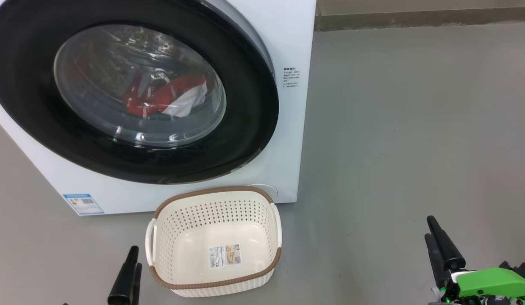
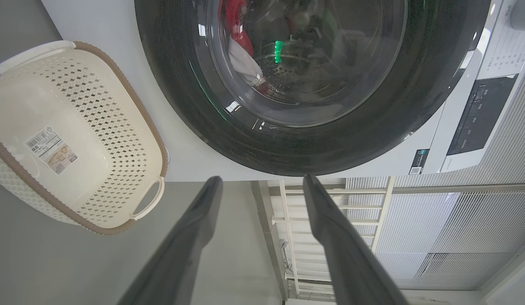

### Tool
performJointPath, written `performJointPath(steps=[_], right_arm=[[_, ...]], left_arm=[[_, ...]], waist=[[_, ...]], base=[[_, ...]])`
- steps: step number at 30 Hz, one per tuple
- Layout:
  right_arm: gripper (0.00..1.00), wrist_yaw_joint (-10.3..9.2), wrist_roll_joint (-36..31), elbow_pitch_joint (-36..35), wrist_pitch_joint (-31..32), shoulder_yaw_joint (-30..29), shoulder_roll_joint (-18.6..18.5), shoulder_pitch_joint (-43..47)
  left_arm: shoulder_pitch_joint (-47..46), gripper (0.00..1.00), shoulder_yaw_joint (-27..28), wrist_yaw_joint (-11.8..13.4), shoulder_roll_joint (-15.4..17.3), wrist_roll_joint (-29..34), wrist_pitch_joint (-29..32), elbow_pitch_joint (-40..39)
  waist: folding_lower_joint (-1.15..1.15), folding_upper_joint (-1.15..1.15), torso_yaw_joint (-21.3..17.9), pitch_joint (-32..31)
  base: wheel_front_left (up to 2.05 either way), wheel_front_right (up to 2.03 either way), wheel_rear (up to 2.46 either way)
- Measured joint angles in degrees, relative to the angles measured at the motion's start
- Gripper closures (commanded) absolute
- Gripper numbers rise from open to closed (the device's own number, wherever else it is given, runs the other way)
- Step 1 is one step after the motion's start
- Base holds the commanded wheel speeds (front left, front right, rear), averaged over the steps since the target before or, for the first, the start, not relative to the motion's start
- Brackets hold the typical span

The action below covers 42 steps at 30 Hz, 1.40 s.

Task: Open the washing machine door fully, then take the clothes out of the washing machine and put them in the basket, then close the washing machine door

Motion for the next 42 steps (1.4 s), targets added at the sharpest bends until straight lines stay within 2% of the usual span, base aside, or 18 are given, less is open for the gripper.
performJointPath(steps=[22, 42], right_arm=[[0.00, 0.00, -15.7, -1.4, -3.6, 2.6, -2.0, 0.1], [0.00, 0.00, -27.2, -2.3, -6.6, 4.5, -2.6, 0.1]], left_arm=[[0.1, 0.00, -1.4, 0.0, 0.2, 18.5, -3.7, -3.5], [1.1, 0.00, -3.3, 2.0, 0.4, 34.6, -7.0, -6.3]], waist=[[0.00, 0.00, 0.1, 0.8], [0.00, 0.00, -0.1, 1.5]], base=[[0.00, 0.00, 0.00], [0.00, 0.00, 0.00]])
